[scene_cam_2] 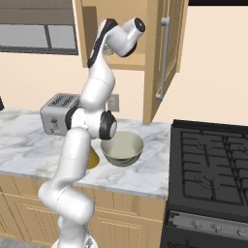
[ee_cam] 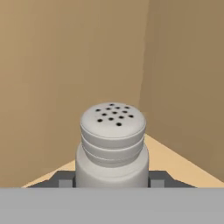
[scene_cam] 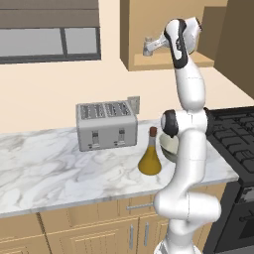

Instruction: Retrieve the bottle and the shaker from the cabinet and place them next to the mixing bowl on the counter. Then add garlic from the fridge to the mixing bowl.

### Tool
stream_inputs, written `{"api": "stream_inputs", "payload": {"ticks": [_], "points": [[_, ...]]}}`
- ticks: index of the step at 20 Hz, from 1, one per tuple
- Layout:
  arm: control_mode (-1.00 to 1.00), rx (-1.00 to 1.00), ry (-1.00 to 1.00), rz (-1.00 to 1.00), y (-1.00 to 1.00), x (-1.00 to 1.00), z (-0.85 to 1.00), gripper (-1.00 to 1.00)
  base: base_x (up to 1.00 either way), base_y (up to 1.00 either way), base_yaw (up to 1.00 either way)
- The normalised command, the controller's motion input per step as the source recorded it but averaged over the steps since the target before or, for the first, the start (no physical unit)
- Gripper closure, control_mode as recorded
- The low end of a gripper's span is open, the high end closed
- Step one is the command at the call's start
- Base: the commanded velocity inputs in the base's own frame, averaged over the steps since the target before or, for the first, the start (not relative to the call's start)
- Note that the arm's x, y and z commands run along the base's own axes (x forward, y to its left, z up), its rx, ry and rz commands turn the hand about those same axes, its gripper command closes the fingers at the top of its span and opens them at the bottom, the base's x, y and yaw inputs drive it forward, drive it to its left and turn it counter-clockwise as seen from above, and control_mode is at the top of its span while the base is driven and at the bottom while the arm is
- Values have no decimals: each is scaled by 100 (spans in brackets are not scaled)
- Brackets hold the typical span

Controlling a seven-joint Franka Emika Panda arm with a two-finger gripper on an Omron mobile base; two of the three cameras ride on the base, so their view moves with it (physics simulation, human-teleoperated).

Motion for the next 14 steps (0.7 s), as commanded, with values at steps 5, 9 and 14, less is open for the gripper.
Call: {"api": "stream_inputs", "payload": {"ticks": [5, 9, 14], "points": [[-100, 0, 0, -33, -33, -20, 0, 100, 0, 0, 0], [-100, 0, -3, -41, -25, -42, -9, 100, 0, 0, 0], [-100, 0, -13, -45, -8, -49, -30, 100, 0, 0, 0]]}}
